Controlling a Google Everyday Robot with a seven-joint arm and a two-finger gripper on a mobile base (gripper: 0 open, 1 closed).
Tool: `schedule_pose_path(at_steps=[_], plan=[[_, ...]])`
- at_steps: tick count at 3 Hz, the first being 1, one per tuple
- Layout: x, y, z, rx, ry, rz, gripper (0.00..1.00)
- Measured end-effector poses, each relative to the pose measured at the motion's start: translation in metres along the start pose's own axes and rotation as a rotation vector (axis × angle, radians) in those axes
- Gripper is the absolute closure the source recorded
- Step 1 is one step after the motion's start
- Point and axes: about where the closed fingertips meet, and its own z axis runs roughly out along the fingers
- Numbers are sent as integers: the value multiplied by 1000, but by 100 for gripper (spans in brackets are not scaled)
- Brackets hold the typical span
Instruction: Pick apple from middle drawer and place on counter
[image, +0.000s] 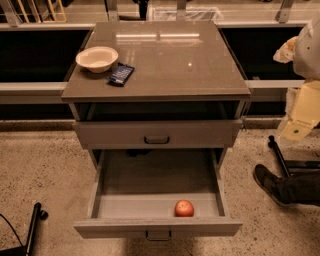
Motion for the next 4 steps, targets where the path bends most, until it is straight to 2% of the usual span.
schedule_pose_path(at_steps=[1,2,3,4], plan=[[0,0,0,0,0,0,0],[13,-7,22,-49,-15,42,0],[36,-2,82,-134,-60,79,0],[70,20,174,-205,-127,143,0]])
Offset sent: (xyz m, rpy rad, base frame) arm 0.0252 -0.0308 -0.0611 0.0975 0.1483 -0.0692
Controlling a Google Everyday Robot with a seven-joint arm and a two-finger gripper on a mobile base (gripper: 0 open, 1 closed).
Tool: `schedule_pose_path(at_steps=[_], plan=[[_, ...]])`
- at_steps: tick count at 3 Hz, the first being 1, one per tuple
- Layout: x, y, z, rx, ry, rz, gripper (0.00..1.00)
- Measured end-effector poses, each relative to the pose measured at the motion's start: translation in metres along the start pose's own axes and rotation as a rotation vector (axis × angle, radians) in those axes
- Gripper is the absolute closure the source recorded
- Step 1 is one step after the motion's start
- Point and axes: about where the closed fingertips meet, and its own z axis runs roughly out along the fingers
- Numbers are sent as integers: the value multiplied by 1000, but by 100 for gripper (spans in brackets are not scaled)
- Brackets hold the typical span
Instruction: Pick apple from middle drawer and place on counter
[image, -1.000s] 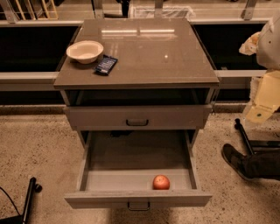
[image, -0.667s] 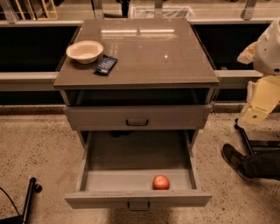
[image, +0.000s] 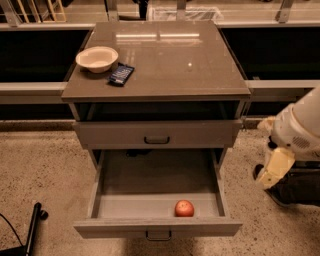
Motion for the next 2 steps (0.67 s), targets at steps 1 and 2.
schedule_pose_path(at_steps=[1,2], plan=[[8,-1,57,-70,-57,-49,0],[10,0,61,-76,-57,-66,0]])
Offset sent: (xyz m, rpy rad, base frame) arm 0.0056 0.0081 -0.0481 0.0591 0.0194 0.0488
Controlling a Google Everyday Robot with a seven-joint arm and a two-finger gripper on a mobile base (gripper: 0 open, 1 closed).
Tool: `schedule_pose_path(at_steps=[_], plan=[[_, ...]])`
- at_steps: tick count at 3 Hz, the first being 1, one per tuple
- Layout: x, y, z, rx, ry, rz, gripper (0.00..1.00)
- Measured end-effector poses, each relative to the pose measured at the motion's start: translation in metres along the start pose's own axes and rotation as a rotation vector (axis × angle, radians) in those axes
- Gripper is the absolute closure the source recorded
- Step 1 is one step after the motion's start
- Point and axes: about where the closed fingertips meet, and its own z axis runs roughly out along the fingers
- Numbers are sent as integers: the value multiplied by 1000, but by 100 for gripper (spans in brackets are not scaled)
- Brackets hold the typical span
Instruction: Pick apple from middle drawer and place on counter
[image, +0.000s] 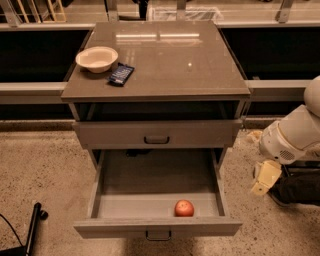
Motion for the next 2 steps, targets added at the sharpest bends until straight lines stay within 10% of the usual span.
schedule_pose_path(at_steps=[1,2], plan=[[0,-5,9,-29,-37,22,0],[13,-21,69,-99,-74,176,0]])
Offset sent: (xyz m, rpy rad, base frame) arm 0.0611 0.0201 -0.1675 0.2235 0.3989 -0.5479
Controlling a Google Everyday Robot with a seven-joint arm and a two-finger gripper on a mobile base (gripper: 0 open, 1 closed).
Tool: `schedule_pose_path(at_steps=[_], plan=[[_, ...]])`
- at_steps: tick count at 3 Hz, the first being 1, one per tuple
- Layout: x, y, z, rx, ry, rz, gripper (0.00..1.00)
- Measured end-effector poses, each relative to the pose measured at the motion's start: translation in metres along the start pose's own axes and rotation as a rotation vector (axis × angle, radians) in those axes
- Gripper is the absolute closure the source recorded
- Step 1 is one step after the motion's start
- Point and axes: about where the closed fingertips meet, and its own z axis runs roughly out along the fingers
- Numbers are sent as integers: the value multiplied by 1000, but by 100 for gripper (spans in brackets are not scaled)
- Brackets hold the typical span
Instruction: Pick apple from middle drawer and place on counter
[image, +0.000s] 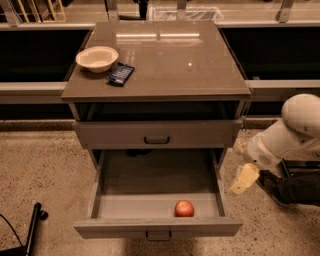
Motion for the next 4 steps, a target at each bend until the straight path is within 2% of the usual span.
schedule_pose_path(at_steps=[1,2,3,4], plan=[[15,-22,52,12,6,221,0],[22,-34,86,71,38,393,0],[20,-36,90,79,31,474,0],[20,-36,90,79,31,474,0]])
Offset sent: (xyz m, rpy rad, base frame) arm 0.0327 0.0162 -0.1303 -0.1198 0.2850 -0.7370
